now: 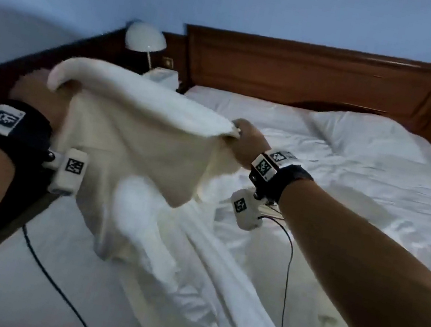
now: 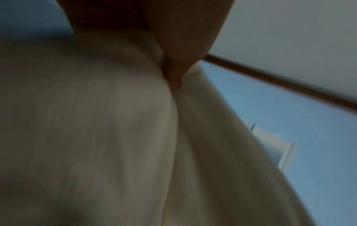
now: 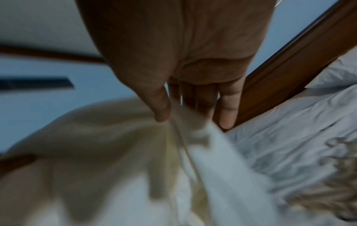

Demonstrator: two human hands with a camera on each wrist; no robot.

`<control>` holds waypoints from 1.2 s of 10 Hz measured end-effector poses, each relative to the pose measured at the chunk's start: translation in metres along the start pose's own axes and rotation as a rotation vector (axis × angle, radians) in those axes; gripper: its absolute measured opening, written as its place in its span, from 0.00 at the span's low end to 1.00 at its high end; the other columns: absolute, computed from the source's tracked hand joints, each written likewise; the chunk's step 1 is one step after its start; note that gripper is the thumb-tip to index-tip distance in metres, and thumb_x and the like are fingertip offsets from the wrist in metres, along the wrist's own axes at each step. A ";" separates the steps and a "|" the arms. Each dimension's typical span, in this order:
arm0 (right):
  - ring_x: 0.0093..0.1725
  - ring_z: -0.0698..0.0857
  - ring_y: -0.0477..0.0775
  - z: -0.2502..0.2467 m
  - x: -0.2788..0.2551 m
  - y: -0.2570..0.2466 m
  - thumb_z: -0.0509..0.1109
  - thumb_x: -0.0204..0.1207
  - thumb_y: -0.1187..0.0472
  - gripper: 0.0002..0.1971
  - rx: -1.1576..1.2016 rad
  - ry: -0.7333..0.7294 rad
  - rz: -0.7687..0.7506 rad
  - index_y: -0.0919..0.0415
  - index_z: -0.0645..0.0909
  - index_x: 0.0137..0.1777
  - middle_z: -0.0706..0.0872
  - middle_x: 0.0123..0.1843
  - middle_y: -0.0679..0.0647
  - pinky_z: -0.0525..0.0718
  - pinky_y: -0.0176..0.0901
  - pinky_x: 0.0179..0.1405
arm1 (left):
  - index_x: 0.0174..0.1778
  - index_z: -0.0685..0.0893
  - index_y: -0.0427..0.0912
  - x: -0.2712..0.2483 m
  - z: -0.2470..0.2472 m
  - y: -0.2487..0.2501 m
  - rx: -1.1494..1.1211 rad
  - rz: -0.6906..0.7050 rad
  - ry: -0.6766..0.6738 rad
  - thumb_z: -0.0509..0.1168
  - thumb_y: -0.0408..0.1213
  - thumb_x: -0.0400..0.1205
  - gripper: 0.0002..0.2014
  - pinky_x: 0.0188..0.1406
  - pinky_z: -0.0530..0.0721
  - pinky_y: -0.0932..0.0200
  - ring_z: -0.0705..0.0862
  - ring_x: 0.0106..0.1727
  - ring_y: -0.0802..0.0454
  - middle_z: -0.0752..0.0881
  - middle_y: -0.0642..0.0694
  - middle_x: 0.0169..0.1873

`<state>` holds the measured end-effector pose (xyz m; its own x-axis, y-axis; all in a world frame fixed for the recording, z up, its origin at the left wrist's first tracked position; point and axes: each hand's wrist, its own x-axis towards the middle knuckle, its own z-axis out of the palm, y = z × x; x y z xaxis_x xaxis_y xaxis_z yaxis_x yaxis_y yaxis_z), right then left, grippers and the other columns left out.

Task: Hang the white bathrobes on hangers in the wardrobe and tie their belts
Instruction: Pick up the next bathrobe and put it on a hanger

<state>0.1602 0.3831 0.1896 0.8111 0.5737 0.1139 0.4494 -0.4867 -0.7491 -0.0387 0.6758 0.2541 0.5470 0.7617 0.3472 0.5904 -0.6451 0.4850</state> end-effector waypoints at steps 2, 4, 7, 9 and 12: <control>0.63 0.83 0.58 0.141 -0.033 0.096 0.72 0.78 0.51 0.21 -0.317 -0.491 0.245 0.51 0.75 0.70 0.85 0.64 0.54 0.80 0.50 0.64 | 0.73 0.73 0.43 -0.044 0.101 -0.137 0.184 -0.138 -0.449 0.69 0.46 0.78 0.27 0.62 0.79 0.44 0.79 0.64 0.34 0.79 0.35 0.67; 0.63 0.83 0.56 0.154 -0.058 0.181 0.71 0.78 0.50 0.17 -0.445 -0.630 0.368 0.51 0.79 0.65 0.85 0.63 0.53 0.79 0.45 0.62 | 0.65 0.81 0.47 -0.105 0.219 -0.123 0.124 -0.019 -0.847 0.67 0.45 0.79 0.19 0.62 0.78 0.55 0.81 0.63 0.45 0.82 0.44 0.65; 0.65 0.81 0.58 0.137 -0.002 0.311 0.68 0.79 0.51 0.17 -0.539 -0.602 0.503 0.55 0.80 0.65 0.84 0.66 0.56 0.79 0.47 0.64 | 0.59 0.82 0.53 -0.123 0.354 -0.070 0.063 0.055 -1.058 0.65 0.47 0.80 0.12 0.64 0.78 0.54 0.83 0.58 0.50 0.83 0.50 0.59; 0.68 0.78 0.62 0.153 0.077 0.378 0.64 0.80 0.50 0.18 -0.588 -0.636 0.518 0.53 0.77 0.68 0.76 0.71 0.58 0.77 0.57 0.69 | 0.64 0.81 0.47 -0.115 0.412 -0.071 0.177 0.102 -1.224 0.58 0.49 0.79 0.19 0.62 0.78 0.54 0.81 0.61 0.45 0.82 0.44 0.61; 0.75 0.70 0.70 0.201 0.185 0.436 0.68 0.76 0.55 0.27 -0.634 -0.610 0.515 0.60 0.72 0.75 0.69 0.77 0.66 0.71 0.59 0.73 | 0.64 0.81 0.40 -0.086 0.457 -0.092 0.174 0.081 -1.184 0.64 0.39 0.82 0.15 0.61 0.76 0.55 0.80 0.61 0.43 0.80 0.41 0.60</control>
<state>0.4313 0.4094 -0.2472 0.7125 0.3479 -0.6094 0.3590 -0.9269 -0.1093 0.1313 0.6417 -0.1873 0.7389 0.2488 -0.6262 0.5511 -0.7578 0.3493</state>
